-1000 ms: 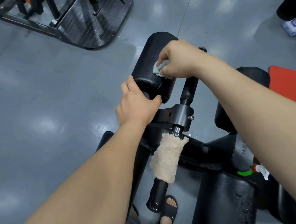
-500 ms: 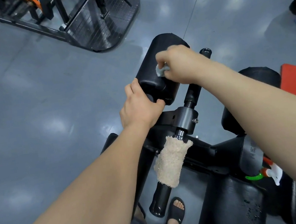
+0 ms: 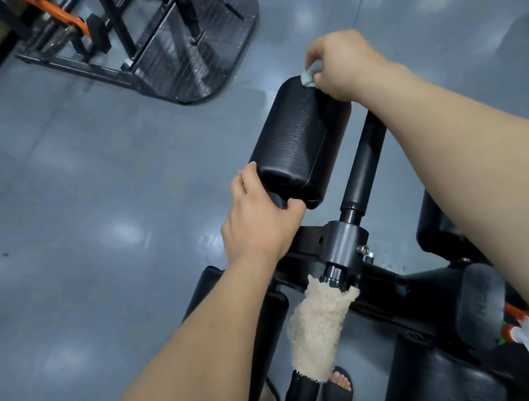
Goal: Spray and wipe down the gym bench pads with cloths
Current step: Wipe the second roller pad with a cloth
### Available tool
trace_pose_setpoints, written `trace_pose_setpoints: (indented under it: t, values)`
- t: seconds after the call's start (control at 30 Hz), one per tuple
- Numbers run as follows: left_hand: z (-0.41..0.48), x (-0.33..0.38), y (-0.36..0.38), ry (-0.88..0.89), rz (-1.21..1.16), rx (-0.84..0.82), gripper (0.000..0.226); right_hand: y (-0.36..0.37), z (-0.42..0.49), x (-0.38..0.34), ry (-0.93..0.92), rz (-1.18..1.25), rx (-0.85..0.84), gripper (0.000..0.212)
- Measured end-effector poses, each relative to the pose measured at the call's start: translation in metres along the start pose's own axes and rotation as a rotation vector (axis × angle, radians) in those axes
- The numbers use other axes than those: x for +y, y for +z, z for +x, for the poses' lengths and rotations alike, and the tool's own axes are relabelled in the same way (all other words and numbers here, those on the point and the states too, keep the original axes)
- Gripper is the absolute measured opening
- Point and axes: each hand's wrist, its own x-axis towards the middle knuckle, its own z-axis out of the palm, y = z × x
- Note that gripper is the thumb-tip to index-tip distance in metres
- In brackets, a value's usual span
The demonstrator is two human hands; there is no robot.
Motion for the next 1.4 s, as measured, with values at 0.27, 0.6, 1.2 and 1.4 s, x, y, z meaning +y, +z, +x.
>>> trace_pose_setpoints:
  t: [0.27, 0.6, 1.2, 1.4]
  values:
    - [-0.002, 0.000, 0.000, 0.021, -0.007, 0.033, 0.070, -0.001, -0.010, 0.002, -0.052, -0.021, -0.032, 0.030]
    - [-0.002, 0.001, -0.001, -0.005, 0.004, 0.024, 0.081, 0.013, -0.058, -0.019, -0.248, -0.017, -0.165, 0.027]
    - [-0.001, -0.002, -0.002, 0.004, -0.020, 0.036, 0.071, 0.014, -0.038, -0.010, -0.116, -0.063, -0.035, 0.002]
    - [-0.002, -0.002, -0.002, 0.029, -0.024, 0.047, 0.067, 0.002, 0.000, 0.006, 0.086, -0.068, 0.101, 0.023]
